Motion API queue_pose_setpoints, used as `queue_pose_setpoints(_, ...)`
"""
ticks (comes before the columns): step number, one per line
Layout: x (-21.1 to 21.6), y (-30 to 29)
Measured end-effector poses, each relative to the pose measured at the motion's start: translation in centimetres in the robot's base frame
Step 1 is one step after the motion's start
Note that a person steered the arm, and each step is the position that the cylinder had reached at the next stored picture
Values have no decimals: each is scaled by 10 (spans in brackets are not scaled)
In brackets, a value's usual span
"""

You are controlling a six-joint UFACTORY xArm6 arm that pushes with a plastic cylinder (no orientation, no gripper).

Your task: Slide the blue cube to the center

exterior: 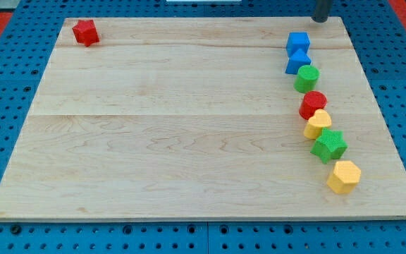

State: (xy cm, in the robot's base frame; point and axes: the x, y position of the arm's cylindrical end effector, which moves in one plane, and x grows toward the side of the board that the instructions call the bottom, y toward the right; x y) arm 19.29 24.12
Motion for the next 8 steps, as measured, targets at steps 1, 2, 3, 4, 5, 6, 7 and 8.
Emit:
queue_pose_setpoints(1,5,2)
queue_pose_setpoints(2,26,-6)
queue_pose_setpoints(3,48,-19)
queue_pose_setpoints(4,61,-28)
queue_pose_setpoints(5,74,-37)
queue_pose_setpoints(6,85,-55)
queue_pose_setpoints(7,92,-74)
queue_pose_setpoints(8,94,-92)
